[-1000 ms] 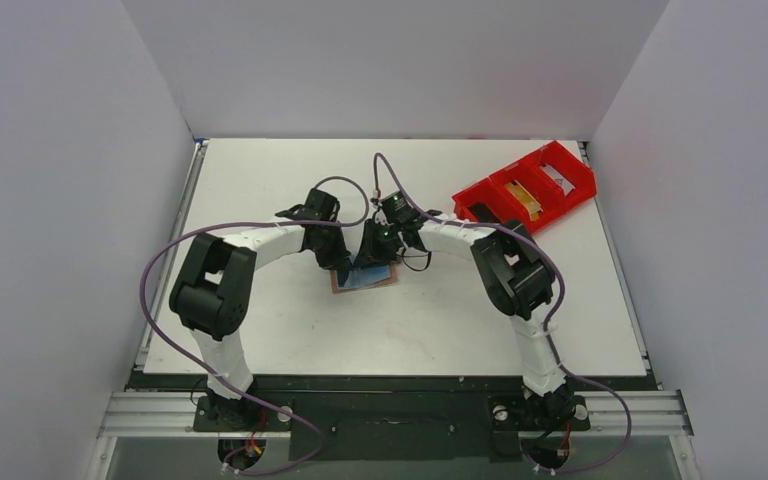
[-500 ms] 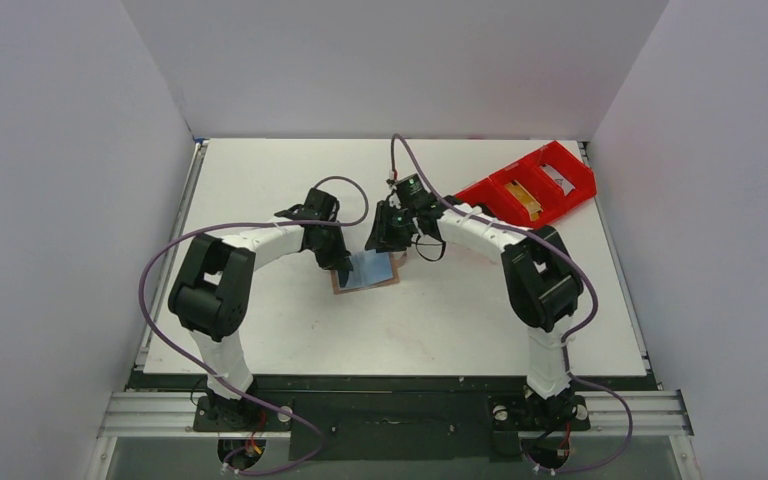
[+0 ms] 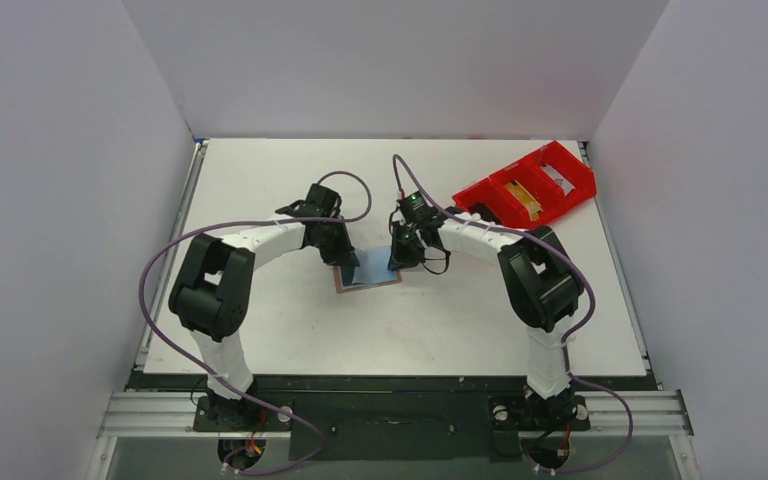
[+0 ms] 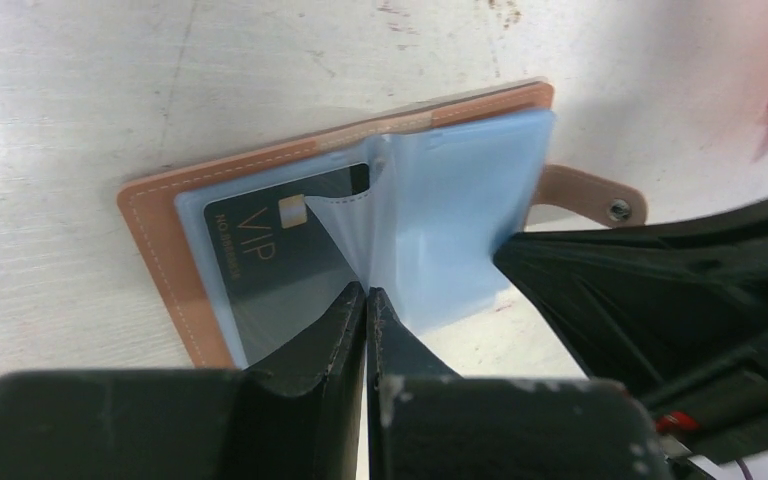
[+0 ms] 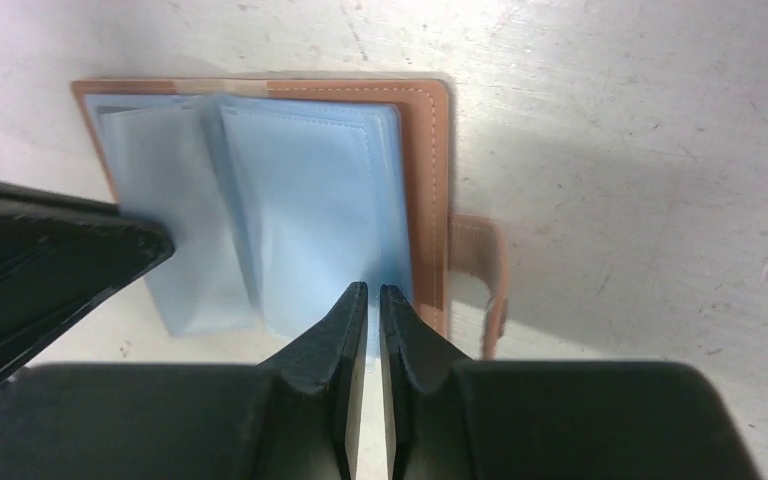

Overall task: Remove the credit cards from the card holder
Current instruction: Remove the credit card from the card holder.

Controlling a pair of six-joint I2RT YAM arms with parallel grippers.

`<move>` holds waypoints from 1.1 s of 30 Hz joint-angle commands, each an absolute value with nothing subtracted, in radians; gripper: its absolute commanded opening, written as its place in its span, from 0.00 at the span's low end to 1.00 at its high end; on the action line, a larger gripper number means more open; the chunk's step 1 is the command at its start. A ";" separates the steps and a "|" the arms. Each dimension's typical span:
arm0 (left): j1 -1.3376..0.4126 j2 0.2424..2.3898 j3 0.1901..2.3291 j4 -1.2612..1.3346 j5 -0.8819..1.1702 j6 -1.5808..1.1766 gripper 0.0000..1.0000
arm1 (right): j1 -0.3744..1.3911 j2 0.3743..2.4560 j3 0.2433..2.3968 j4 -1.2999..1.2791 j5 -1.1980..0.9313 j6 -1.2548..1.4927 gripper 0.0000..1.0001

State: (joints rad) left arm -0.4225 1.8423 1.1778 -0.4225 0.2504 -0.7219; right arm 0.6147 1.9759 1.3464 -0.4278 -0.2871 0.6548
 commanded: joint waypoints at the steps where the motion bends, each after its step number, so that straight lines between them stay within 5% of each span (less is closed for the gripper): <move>1: -0.436 1.833 1.242 -0.394 0.291 -0.735 0.00 | 0.612 2.004 1.346 -0.409 -0.255 0.634 0.07; 8: -0.458 1.879 1.296 -0.368 0.334 -0.758 0.06 | 0.614 2.013 1.338 -0.392 -0.265 0.639 0.05; 22: -0.478 1.950 1.361 -0.346 0.360 -0.775 0.33 | 0.591 1.886 1.317 -0.387 -0.250 0.667 0.04; 33: -0.504 2.001 1.392 -0.325 0.371 -0.783 0.41 | 0.545 1.727 1.279 -0.404 -0.211 0.691 0.04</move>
